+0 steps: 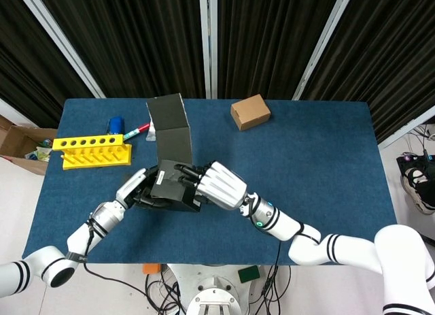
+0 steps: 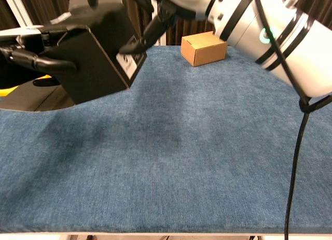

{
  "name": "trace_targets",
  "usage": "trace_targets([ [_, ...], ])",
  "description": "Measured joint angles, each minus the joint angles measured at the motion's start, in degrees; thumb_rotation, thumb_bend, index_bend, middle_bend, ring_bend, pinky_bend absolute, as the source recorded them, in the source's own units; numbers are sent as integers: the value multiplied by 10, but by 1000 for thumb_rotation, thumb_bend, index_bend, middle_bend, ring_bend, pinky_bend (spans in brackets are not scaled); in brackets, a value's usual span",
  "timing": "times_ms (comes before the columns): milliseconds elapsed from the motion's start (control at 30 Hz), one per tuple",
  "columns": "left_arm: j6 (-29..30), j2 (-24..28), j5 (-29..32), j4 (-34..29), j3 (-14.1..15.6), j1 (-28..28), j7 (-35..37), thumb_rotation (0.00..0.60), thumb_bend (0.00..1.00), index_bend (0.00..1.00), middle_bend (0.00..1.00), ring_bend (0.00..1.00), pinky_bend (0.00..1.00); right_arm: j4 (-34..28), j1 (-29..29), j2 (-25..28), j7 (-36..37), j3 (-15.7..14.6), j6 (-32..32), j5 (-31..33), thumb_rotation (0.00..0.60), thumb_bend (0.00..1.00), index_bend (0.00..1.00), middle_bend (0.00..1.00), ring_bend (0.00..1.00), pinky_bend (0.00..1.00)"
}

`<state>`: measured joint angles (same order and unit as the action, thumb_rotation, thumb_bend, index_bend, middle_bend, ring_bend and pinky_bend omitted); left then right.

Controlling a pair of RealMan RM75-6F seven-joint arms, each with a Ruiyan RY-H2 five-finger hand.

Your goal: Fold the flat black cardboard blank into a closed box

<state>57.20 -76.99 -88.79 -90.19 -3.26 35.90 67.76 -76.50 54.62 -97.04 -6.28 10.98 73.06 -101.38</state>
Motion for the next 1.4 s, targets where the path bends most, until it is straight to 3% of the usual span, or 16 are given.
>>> trace_targets([
  [400,-9,-70,13,67,9,7,-112,600,52,287,297,615,940,82,10,-29,5,-52,-28,-27,600,58,529,339,752,962],
  [867,9,-172,26,173,17,-6,-246,600,52,282,297,616,940,242,2,-114,34,-105,-14,-54,600,137,499,314,757,969],
  [1267,-17,-171,33,180,22,-1,-260,594,53,172,229,609,939,312,1,-153,56,-121,-3,-56,600,146,391,251,756,969],
  [1400,-23,-168,37,176,24,-1,-265,545,53,145,214,607,938,311,1,-153,58,-125,-1,-57,600,160,387,248,756,969],
])
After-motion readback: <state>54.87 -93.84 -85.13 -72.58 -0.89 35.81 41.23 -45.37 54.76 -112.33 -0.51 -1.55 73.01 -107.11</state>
